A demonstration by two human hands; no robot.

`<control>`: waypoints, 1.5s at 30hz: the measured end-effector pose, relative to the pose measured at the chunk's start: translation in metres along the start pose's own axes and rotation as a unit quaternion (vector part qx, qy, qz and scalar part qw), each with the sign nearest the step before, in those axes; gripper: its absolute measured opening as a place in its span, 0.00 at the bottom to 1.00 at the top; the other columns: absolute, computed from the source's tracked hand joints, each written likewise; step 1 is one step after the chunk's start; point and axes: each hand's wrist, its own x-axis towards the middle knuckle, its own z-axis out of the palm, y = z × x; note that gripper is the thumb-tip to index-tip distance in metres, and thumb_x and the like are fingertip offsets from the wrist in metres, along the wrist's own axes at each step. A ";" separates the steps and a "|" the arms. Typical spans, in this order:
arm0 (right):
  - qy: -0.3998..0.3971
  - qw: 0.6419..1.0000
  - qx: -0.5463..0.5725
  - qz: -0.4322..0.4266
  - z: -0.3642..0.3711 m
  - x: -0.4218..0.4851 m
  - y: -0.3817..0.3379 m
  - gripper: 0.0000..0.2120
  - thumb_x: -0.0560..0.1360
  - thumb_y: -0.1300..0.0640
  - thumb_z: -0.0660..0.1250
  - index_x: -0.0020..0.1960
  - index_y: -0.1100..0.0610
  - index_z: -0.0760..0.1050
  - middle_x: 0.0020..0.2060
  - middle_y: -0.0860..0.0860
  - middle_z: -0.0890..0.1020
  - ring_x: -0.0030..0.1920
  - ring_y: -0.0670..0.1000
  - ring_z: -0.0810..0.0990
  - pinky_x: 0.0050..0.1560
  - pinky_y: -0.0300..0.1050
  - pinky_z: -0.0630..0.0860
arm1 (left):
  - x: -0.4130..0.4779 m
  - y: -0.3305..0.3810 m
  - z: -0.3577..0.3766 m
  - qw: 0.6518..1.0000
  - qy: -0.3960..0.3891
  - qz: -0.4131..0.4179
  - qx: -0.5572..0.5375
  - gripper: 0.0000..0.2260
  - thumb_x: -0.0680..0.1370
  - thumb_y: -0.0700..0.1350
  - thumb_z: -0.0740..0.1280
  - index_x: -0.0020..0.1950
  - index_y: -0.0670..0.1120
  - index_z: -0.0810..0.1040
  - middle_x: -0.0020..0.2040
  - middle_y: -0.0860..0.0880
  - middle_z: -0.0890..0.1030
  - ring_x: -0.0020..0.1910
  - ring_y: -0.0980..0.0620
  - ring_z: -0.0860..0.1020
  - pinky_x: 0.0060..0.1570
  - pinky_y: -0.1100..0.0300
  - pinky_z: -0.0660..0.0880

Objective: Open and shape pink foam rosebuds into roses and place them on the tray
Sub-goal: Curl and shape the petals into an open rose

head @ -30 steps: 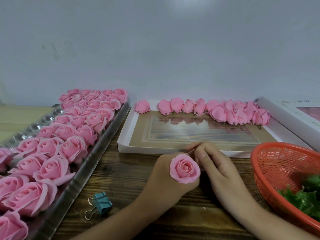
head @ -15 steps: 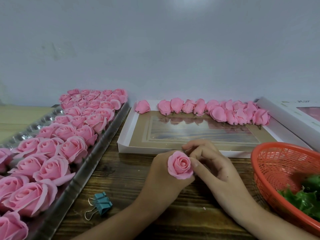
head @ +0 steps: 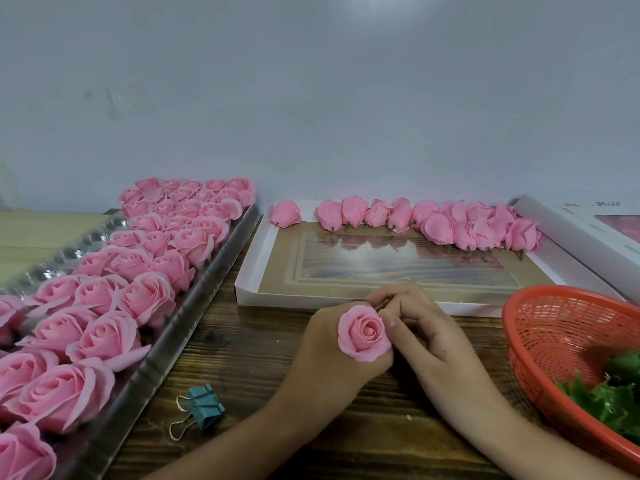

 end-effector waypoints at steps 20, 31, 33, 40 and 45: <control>0.029 0.998 0.048 -0.023 0.000 -0.004 -0.001 0.08 0.74 0.47 0.67 0.50 0.49 0.74 0.40 0.46 0.77 0.40 0.46 0.74 0.44 0.38 0.72 | 0.006 -0.005 0.000 0.996 0.054 -0.072 -0.027 0.11 0.68 0.37 0.74 0.36 0.50 0.75 0.32 0.56 0.77 0.33 0.59 0.75 0.35 0.71 0.71; 0.008 0.990 0.140 0.012 0.000 -0.002 -0.003 0.04 0.76 0.52 0.71 0.49 0.50 0.77 0.30 0.52 0.77 0.34 0.52 0.75 0.39 0.49 0.72 | 0.006 -0.008 0.000 0.999 0.011 -0.033 -0.009 0.15 0.65 0.38 0.75 0.32 0.55 0.73 0.29 0.65 0.78 0.32 0.66 0.76 0.33 0.75 0.69; -0.007 0.986 0.164 0.012 -0.002 -0.003 -0.002 0.05 0.76 0.56 0.68 0.51 0.54 0.76 0.28 0.52 0.77 0.32 0.46 0.76 0.38 0.38 0.73 | 0.005 -0.008 0.000 0.999 -0.002 -0.029 -0.014 0.16 0.65 0.36 0.74 0.30 0.55 0.74 0.28 0.64 0.78 0.32 0.65 0.76 0.34 0.76 0.69; -0.017 0.987 0.154 0.041 -0.002 -0.002 0.008 0.05 0.77 0.58 0.68 0.51 0.52 0.74 0.26 0.50 0.70 0.30 0.51 0.67 0.37 0.50 0.66 | 0.006 -0.010 0.002 0.998 0.021 -0.048 0.021 0.19 0.68 0.36 0.74 0.28 0.56 0.70 0.24 0.60 0.75 0.30 0.65 0.75 0.31 0.76 0.68; -0.009 0.989 0.140 0.056 -0.002 -0.003 0.005 0.03 0.75 0.55 0.67 0.47 0.51 0.73 0.28 0.55 0.63 0.32 0.53 0.62 0.36 0.45 0.63 | 0.008 -0.012 0.002 0.997 0.016 -0.059 0.039 0.18 0.68 0.38 0.74 0.28 0.55 0.69 0.24 0.57 0.72 0.29 0.65 0.74 0.32 0.74 0.69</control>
